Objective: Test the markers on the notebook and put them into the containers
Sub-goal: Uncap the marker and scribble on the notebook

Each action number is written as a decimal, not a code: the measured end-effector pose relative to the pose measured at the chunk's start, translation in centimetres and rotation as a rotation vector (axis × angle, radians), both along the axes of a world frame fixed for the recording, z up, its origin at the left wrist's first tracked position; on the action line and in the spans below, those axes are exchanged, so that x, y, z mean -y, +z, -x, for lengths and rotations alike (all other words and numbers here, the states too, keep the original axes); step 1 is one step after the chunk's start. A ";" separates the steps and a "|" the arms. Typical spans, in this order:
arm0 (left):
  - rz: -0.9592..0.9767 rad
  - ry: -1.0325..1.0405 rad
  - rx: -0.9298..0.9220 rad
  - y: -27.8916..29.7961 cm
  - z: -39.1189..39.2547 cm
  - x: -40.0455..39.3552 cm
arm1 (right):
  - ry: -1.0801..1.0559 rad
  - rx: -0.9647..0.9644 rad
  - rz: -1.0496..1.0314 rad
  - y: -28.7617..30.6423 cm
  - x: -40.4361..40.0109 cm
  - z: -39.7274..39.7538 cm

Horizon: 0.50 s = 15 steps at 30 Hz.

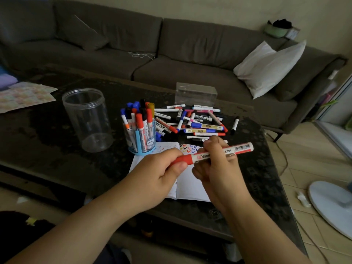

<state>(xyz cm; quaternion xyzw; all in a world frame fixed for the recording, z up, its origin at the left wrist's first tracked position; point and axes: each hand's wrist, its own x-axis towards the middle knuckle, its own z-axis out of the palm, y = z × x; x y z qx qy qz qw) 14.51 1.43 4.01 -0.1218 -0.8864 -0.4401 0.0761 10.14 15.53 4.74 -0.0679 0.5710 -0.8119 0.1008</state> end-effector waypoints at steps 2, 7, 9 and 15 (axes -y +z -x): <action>0.036 0.011 0.056 -0.5 0.4 0.4 | 0.013 0.064 -0.067 -0.3 0.1 0.5; 0.158 0.170 0.141 -2.2 2.9 2.0 | 0.062 0.319 -0.320 -2.0 0.1 1.7; 0.229 0.225 0.160 -3.0 3.5 3.2 | -0.039 0.143 -0.690 -2.7 -0.3 2.3; 0.336 0.259 0.166 -3.9 4.7 4.9 | 0.186 -0.750 -1.234 -3.9 2.4 5.2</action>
